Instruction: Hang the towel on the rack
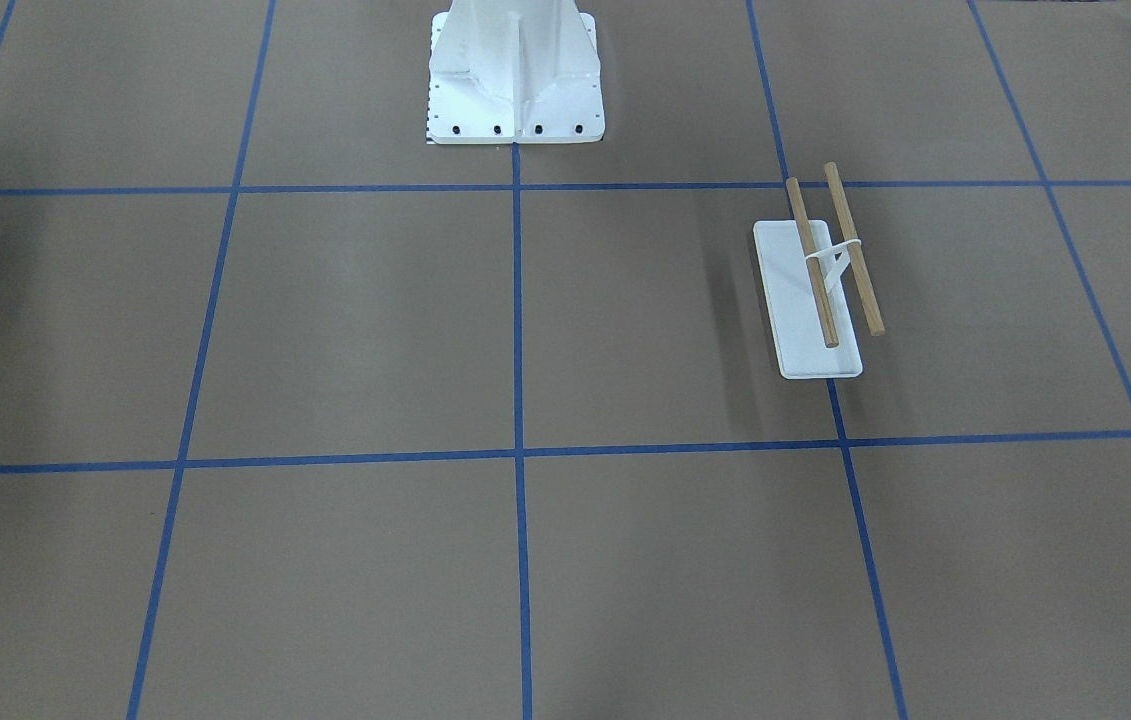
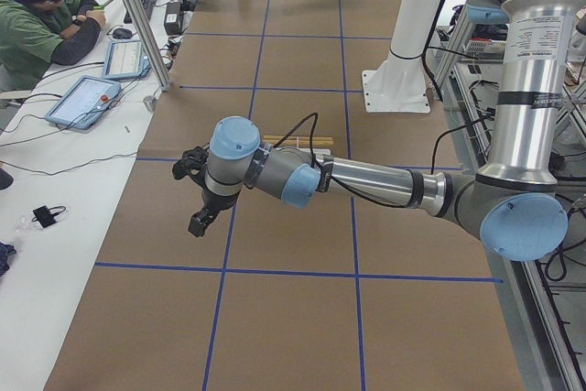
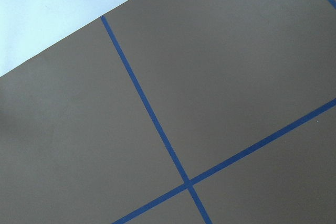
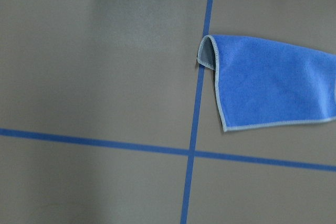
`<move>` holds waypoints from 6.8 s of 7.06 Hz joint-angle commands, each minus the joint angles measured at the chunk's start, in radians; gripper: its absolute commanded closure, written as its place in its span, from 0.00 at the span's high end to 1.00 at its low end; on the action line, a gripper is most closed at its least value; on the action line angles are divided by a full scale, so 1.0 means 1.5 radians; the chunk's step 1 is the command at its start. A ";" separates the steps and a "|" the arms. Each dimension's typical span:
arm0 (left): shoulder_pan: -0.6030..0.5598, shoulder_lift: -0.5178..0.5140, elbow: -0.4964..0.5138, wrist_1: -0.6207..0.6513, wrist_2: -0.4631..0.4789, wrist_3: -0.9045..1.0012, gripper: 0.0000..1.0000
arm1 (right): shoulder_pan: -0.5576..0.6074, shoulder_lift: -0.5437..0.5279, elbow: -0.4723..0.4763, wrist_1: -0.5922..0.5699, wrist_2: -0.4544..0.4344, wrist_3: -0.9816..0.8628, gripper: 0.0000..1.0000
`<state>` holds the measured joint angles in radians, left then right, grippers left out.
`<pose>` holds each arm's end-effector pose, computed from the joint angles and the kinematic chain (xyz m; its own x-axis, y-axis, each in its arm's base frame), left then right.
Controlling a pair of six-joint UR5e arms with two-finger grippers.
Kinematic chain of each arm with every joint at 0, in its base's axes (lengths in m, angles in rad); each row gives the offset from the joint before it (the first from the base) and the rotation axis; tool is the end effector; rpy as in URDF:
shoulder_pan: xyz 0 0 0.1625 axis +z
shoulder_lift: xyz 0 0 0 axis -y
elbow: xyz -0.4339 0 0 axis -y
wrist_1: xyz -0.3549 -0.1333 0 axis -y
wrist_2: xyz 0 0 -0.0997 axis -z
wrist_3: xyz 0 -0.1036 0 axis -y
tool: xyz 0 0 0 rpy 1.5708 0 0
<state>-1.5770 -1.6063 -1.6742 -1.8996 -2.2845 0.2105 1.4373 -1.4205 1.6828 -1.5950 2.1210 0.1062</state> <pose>-0.0685 -0.4908 0.5719 0.7422 0.4705 -0.4772 -0.1529 0.8122 0.5630 0.0085 -0.5313 0.5618 0.8375 -0.1323 0.5302 0.0408 0.9827 0.1807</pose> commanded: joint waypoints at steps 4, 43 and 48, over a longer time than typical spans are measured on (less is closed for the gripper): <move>0.000 0.021 -0.001 -0.029 0.000 -0.002 0.99 | -0.084 0.196 -0.573 0.461 -0.127 0.007 1.00; 0.449 -0.327 -0.054 -0.198 0.080 -1.337 0.91 | -0.609 0.248 0.212 0.252 -0.471 -0.041 0.00; 0.534 -0.347 -0.048 -0.194 0.158 -1.373 0.88 | -0.707 0.327 0.186 0.187 -0.560 -0.046 0.00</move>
<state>-0.8046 -2.1187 -1.7466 -2.1929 -2.0779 -1.8468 0.3983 -0.9460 1.9701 -1.3059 1.2994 0.0395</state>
